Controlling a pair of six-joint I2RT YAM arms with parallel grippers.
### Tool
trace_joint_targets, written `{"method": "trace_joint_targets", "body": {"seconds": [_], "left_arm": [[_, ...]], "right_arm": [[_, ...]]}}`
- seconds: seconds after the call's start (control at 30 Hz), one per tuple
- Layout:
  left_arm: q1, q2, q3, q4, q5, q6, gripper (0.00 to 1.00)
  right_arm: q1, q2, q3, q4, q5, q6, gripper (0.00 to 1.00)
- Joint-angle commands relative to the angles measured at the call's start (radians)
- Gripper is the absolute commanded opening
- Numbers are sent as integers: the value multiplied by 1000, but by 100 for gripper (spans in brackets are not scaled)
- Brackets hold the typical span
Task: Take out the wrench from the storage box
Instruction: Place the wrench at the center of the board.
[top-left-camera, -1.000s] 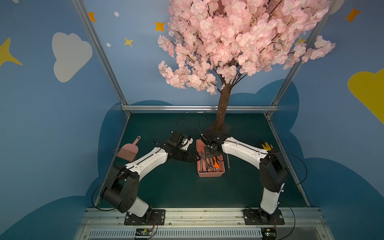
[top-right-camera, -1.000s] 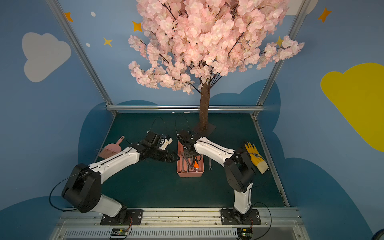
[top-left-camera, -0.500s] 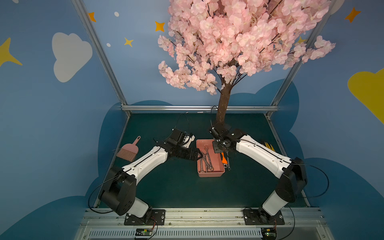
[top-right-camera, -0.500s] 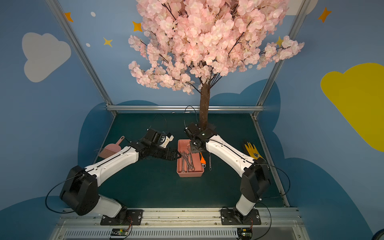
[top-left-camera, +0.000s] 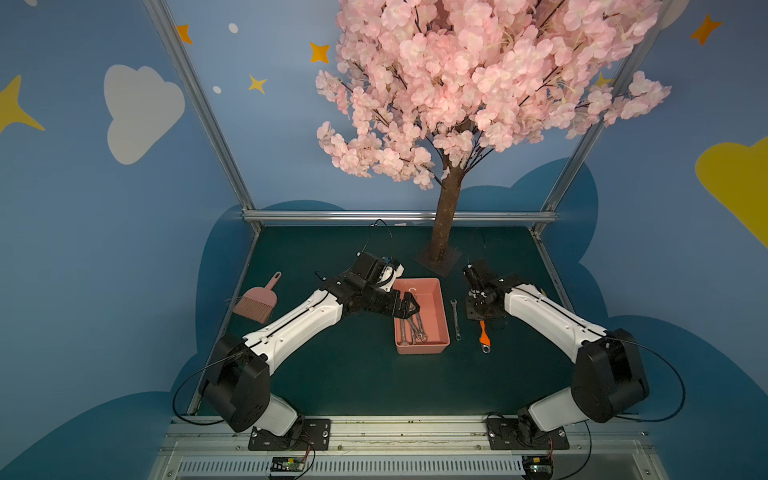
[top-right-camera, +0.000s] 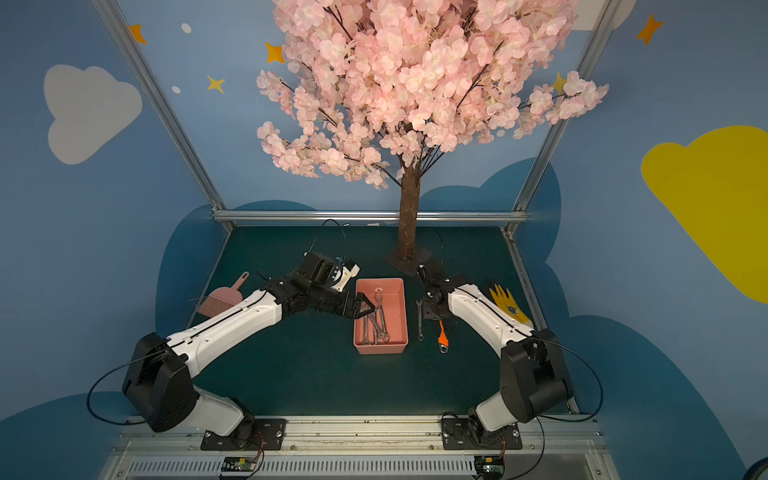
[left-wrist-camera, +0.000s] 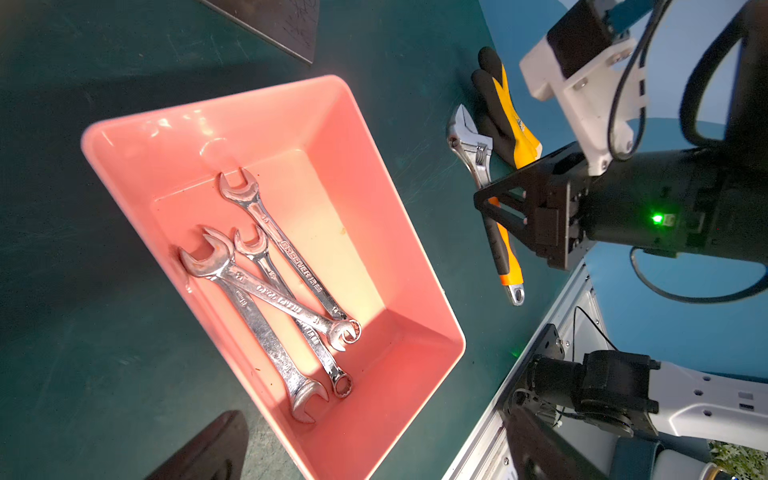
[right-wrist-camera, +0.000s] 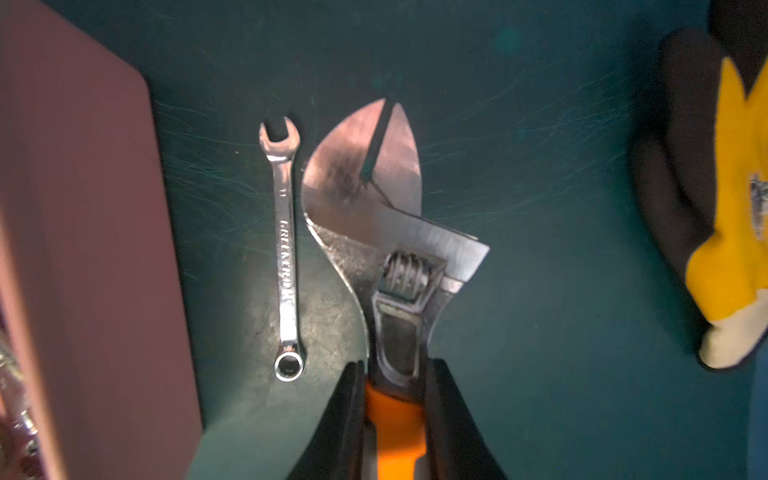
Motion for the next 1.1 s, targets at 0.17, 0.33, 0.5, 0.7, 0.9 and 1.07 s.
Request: {"method": "trace_joint_targets", "body": {"seconds": [0.17, 0.33, 0.5, 0.7, 0.9, 1.07], "left_arm": [[-4, 24, 0, -9, -17, -24, 100], [-3, 33, -1, -13, -23, -23, 100], [-3, 35, 0, -28, -32, -14, 100], [10, 35, -1, -39, -28, -8, 100], [40, 25, -6, -53, -19, 9, 100], [69, 8, -22, -58, -10, 20, 100]], "right_arm": [[-47, 144, -4, 226, -83, -47, 0], [-56, 228, 21, 249, -91, -58, 0], [-58, 265, 34, 248, -96, -59, 8], [-52, 221, 74, 176, -87, -42, 31], [-25, 107, 130, 55, -85, -38, 43], [62, 7, 187, -8, -182, 3, 44]]}}
